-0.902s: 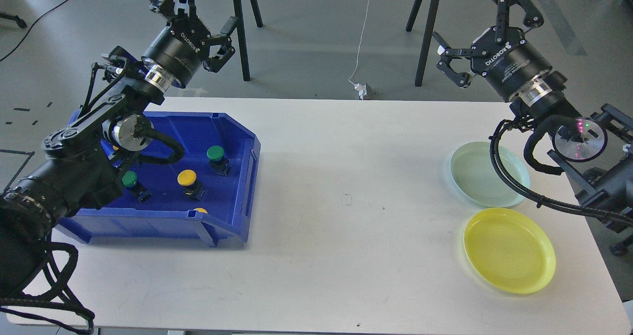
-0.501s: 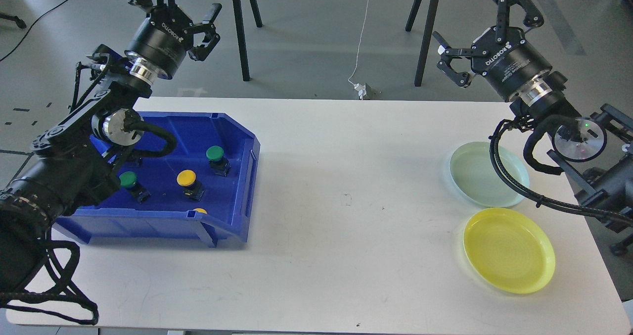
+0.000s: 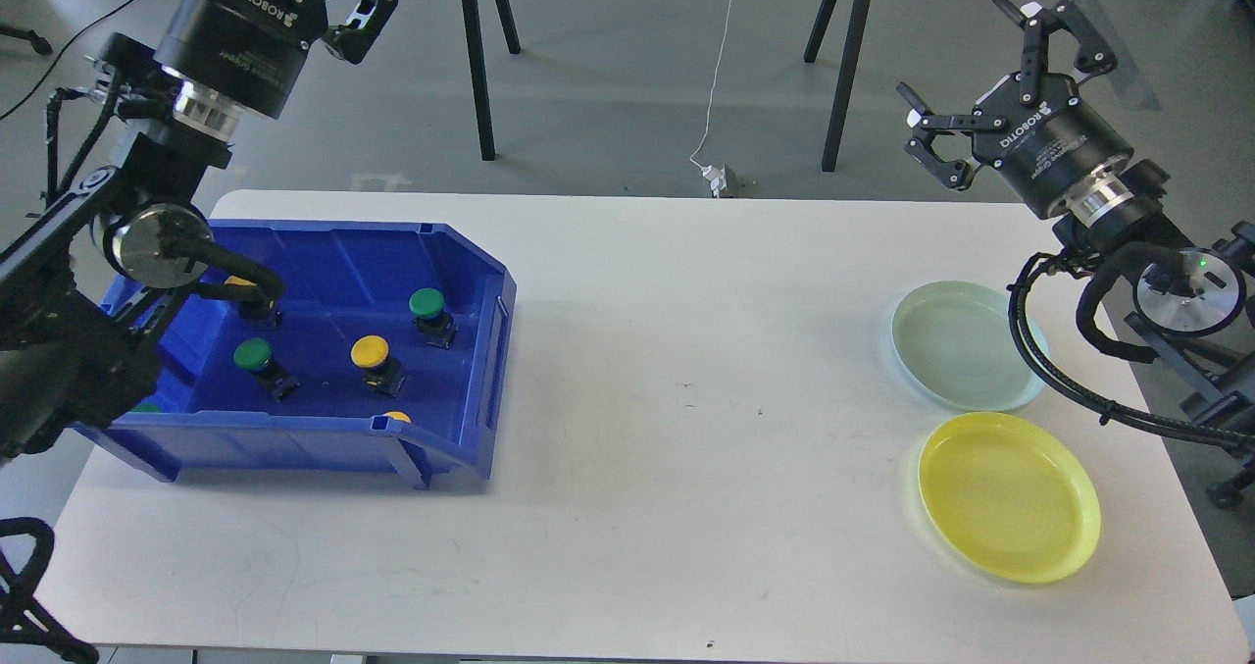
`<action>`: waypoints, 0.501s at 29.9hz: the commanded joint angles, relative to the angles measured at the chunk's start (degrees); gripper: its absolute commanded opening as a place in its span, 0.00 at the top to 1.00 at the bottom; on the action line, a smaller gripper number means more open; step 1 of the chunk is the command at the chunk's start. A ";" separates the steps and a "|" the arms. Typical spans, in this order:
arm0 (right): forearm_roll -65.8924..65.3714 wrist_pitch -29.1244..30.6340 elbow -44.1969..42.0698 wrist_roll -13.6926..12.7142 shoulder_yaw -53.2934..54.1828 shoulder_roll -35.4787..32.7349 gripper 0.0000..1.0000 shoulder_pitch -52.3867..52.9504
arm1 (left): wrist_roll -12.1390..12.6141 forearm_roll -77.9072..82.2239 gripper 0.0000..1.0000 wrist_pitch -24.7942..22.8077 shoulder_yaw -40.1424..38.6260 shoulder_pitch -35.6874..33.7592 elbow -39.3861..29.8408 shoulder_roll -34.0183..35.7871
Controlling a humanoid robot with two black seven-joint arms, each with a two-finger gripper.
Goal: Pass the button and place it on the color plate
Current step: 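Raise the left gripper and swing it over the blue bin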
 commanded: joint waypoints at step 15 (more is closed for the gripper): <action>0.04 -0.04 -0.06 0.09 0.41 -3.25 0.00 -3.56 | -0.01 63.35 0.00 1.47 63.97 -38.15 3.45 7.04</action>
